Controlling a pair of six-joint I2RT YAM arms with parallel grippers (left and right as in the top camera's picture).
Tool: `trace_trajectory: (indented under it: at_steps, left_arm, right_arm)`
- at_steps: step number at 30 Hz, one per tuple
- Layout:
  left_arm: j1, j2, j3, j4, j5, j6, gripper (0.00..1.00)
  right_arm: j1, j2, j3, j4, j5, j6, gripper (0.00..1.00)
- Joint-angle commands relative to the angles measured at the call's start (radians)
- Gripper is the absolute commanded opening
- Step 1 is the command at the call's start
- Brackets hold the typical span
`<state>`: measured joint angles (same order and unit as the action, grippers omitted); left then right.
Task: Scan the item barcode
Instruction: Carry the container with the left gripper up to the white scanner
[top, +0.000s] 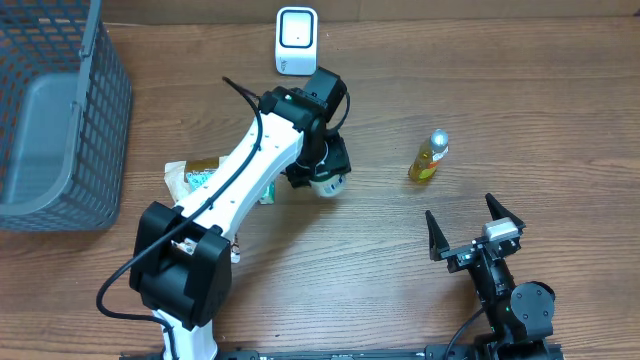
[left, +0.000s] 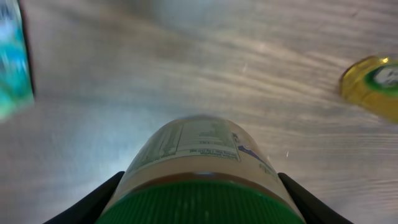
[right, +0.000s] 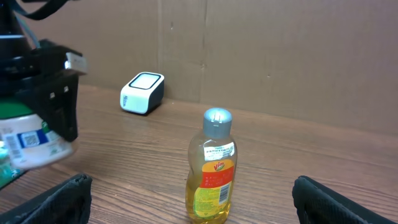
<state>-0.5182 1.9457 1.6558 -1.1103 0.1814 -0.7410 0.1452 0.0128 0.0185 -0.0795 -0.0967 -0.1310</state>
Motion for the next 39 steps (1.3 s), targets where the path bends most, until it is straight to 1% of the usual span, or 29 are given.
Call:
trace_trajectory:
  at_steps: [1, 4, 6, 11, 14, 15, 17, 21, 23, 27, 35, 39]
  left_arm:
    - [0.042, -0.005, 0.080, 0.006, -0.001, 0.195, 0.05]
    - [0.090, -0.005, 0.180, -0.021, 0.106, 0.275, 0.04]
    - [0.129, -0.005, 0.270, -0.065, 0.158, 0.275, 0.04]
    - [0.224, -0.005, 0.557, -0.223, 0.175, 0.275, 0.04]
    - [0.257, -0.005, 0.681, -0.265, 0.174, 0.286, 0.04]
    - [0.262, -0.005, 0.710, -0.265, 0.173, 0.312, 0.04]
    - [0.263, -0.005, 0.729, -0.247, 0.129, 0.338, 0.04]
    - [0.253, 0.006, 0.717, -0.220, -0.044, 0.338, 0.04]
    - [0.247, 0.022, 0.711, -0.209, -0.101, 0.338, 0.04]
    - [0.232, 0.063, 0.695, -0.127, -0.172, 0.338, 0.04]
    - [0.220, 0.248, 0.694, 0.133, -0.174, 0.388, 0.05]
    - [0.222, 0.372, 0.694, 0.290, -0.174, 0.451, 0.04]
  right_arm:
    - [-0.003, -0.010, -0.011, 0.003, 0.006, 0.002, 1.00]
    - [-0.003, -0.010, -0.011, 0.003, 0.006, 0.002, 1.00]
    - [-0.003, -0.010, -0.011, 0.003, 0.006, 0.002, 1.00]
    - [-0.003, -0.010, -0.011, 0.003, 0.006, 0.002, 1.00]
    - [-0.003, -0.010, -0.011, 0.003, 0.006, 0.002, 1.00]
    - [-0.003, -0.010, -0.011, 0.003, 0.006, 0.002, 1.00]
    - [-0.003, -0.010, -0.011, 0.003, 0.006, 0.002, 1.00]
    - [-0.003, -0.010, -0.010, 0.003, 0.006, 0.002, 1.00]
    - [-0.003, -0.010, -0.011, 0.003, 0.006, 0.002, 1.00]
    - [-0.003, -0.010, -0.011, 0.003, 0.006, 0.002, 1.00]
    - [-0.003, -0.010, -0.011, 0.003, 0.006, 0.002, 1.00]
    - [-0.003, -0.010, -0.011, 0.003, 0.006, 0.002, 1.00]
